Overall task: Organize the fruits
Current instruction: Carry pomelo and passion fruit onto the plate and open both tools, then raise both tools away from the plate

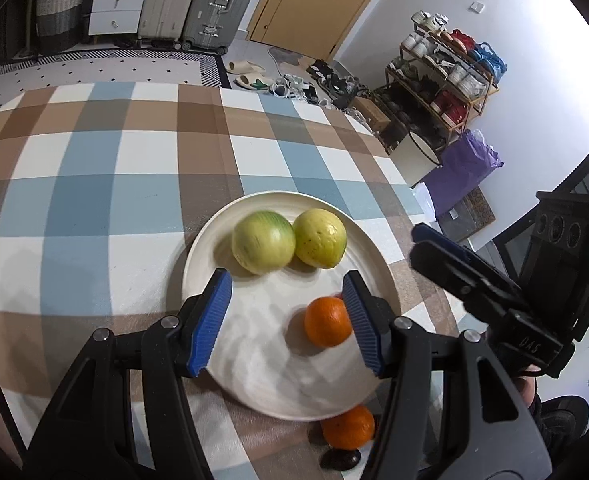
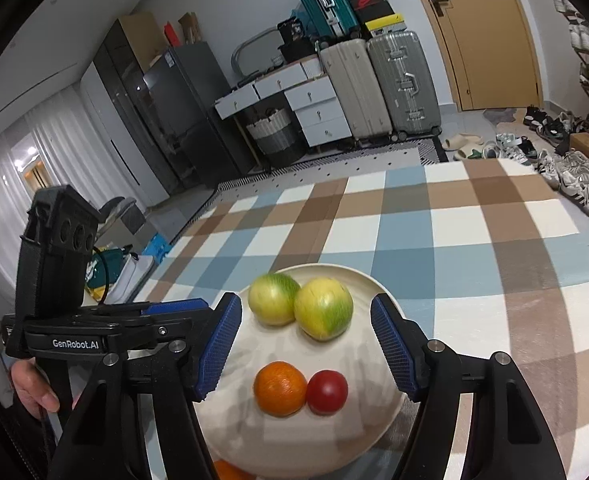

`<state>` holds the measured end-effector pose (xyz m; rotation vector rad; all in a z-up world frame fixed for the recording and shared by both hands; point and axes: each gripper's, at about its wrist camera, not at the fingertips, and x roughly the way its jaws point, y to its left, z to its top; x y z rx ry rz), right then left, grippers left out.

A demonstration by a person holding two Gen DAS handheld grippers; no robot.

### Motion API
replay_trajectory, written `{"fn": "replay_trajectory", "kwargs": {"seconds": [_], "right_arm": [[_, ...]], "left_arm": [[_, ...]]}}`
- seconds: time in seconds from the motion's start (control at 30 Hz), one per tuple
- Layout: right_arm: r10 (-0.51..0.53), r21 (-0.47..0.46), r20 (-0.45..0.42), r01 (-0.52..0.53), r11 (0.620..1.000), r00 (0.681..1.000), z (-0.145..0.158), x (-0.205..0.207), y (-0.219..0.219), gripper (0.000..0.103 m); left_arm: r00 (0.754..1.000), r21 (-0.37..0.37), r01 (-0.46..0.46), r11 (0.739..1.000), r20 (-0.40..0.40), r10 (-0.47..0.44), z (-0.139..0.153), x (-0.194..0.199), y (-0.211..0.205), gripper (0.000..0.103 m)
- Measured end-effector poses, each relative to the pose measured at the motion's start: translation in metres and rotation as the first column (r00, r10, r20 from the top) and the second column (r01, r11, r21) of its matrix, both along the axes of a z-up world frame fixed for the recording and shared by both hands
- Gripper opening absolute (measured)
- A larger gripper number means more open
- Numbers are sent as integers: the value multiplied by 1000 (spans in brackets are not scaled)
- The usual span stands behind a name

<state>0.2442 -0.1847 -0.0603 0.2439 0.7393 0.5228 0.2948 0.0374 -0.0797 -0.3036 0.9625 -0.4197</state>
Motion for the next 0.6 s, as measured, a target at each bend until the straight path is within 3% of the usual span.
{"fn": "replay_trajectory", "kwargs": {"seconds": [0.17,0.27,0.6], "right_arm": [[-1,-2,42,1,1000,999,20,-21,-2,75],[3,-3,68,-3,1000,998,32,-35,-2,80],[2,-4,132,-2,1000,991,64,-83,-7,97]], "left_arm": [[999,12,-18,1000,33,18,19,-25,4,56],[998,36,-41,999,58,38,30,-43,4,69],[985,72,-92,993,156,80,71,-101,5,81]]}}
